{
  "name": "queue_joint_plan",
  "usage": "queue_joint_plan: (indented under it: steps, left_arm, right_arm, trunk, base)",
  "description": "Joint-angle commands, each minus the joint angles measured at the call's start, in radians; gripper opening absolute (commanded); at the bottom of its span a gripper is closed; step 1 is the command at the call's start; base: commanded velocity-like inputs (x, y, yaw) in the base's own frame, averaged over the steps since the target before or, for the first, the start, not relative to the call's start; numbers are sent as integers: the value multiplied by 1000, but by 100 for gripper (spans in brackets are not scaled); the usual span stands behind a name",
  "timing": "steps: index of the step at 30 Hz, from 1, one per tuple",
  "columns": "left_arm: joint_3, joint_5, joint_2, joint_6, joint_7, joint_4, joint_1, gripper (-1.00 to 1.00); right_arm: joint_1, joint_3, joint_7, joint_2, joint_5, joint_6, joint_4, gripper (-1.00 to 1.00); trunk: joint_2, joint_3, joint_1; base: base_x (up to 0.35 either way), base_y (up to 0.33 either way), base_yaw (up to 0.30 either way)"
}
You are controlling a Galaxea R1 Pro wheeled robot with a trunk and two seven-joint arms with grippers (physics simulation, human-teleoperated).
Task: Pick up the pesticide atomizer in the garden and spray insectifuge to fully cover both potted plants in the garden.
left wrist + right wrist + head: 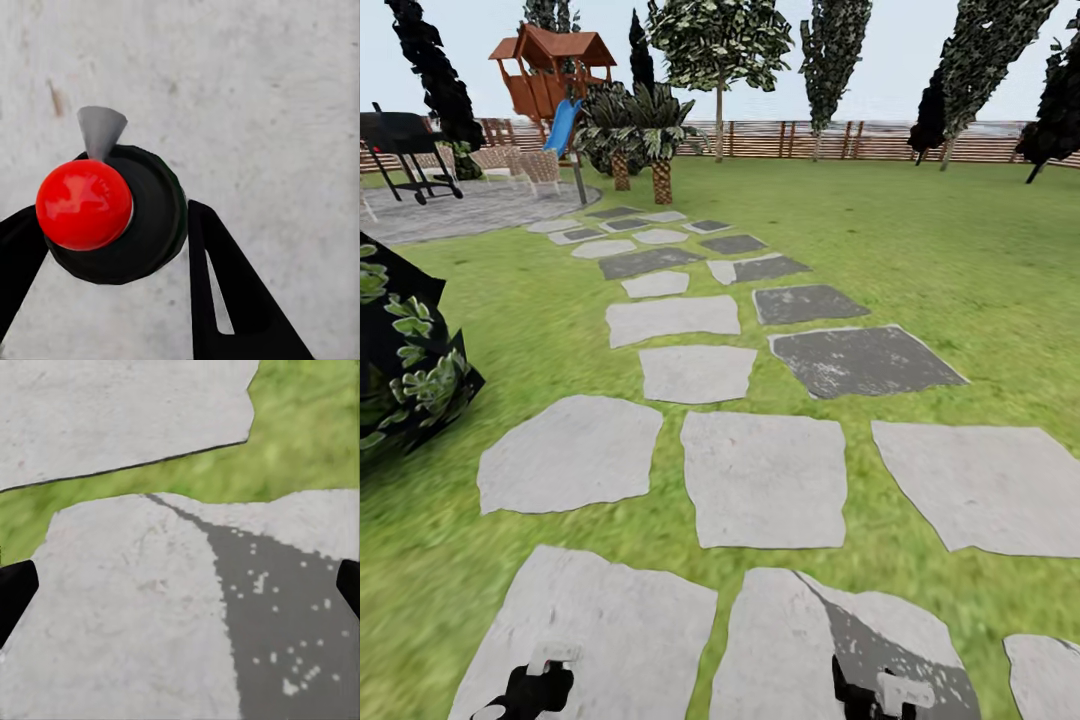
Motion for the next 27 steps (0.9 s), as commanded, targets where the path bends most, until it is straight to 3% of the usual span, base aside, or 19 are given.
queue_joint_plan:
  steps: [1,4,6,12,15,20,21,23,27]
  left_arm:
    - [0,-2,1,-3,-3,1,-1,-100]
    - [1,-2,1,-3,-3,1,0,-100]
    - [1,-2,1,-3,-3,1,0,-100]
    - [0,-2,1,-3,-3,1,0,-100]
    - [0,-2,1,-3,-3,1,0,-100]
    - [0,-2,1,-3,-3,1,0,-100]
    - [0,-3,0,-3,-3,0,5,-100]
    - [0,-3,1,-3,-3,-2,9,-100]
    - [0,-3,1,-3,-3,-3,11,-100]
  right_arm:
    - [0,28,9,1,-60,-1,-1,100]
    - [0,143,8,2,-294,-2,0,100]
    - [0,224,7,1,-357,-3,0,100]
    - [-1,280,7,1,-385,-3,-1,100]
    - [-1,370,7,2,-398,-4,0,100]
    - [-1,483,7,0,-490,-4,0,100]
    - [-1,530,7,0,-516,-4,0,100]
    - [-1,563,7,-3,-578,-4,0,100]
    - [-1,601,7,-9,-601,-2,14,100]
  trunk:
    - [0,-1,0]
    - [0,-1,0]
    - [0,-1,0]
    - [0,-1,0]
    - [0,-1,0]
    - [0,-1,0]
    - [0,-1,0]
    - [0,-1,0]
    - [0,-1,0]
  base:
    - [337,0,0]
    - [337,0,0]
    - [330,-25,0]
    - [301,-125,0]
    - [296,-142,0]
    - [291,-143,0]
    - [288,-143,0]
    - [287,-143,0]
    - [287,-143,0]
